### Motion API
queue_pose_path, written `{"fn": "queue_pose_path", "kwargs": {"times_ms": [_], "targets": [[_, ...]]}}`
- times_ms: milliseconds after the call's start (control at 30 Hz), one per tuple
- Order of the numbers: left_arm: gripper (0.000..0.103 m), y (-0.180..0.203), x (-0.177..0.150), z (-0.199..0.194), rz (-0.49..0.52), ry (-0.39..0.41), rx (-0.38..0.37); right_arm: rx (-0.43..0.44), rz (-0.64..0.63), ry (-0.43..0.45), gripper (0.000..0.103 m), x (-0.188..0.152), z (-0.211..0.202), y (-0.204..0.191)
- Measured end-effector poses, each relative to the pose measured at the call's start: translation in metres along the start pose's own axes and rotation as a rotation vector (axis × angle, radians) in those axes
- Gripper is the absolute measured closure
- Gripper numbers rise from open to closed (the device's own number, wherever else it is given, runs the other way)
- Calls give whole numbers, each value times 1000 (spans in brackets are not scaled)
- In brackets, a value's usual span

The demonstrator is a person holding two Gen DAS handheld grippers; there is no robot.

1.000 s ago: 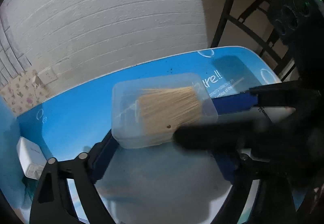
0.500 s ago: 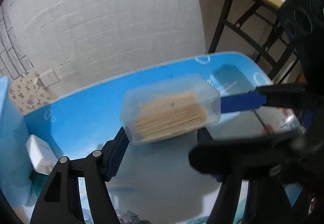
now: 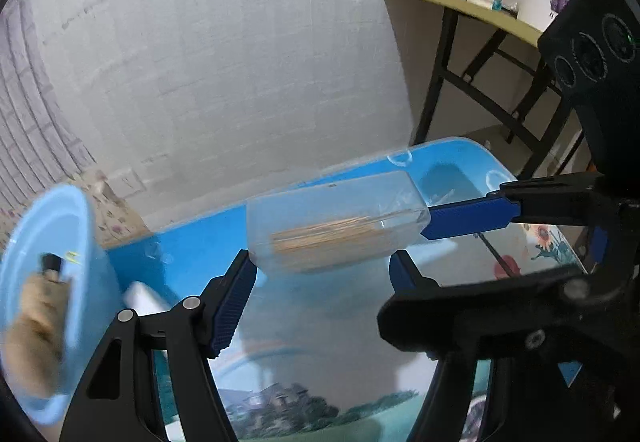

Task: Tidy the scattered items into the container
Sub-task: 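Carry the toothpick box over the basin and open the left gripper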

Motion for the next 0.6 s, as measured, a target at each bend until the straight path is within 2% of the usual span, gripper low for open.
{"fn": "queue_pose_path", "kwargs": {"times_ms": [133, 300, 467, 600], "targets": [[34, -19, 21, -42, 15, 51, 84, 32, -71, 35, 21, 21, -13, -40], [34, -76, 37, -95, -22, 104, 195, 112, -152, 68, 21, 59, -6, -102], [34, -149, 22, -120, -124, 96, 285, 169, -243, 26, 21, 77, 42, -172], [34, -194, -1, -123, -182, 64, 330, 196, -262, -32, 22, 79, 90, -200]]}}
Point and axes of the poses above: each gripper's, at about its wrist camera, not at the fingertips, and z roughly the way its jaws point, y to its right, x to its top, the point moved 10 cm from there along z, roughly the way its jaws point, and after that the axes turned 5 degrees about -x, right-handed, at the moved point
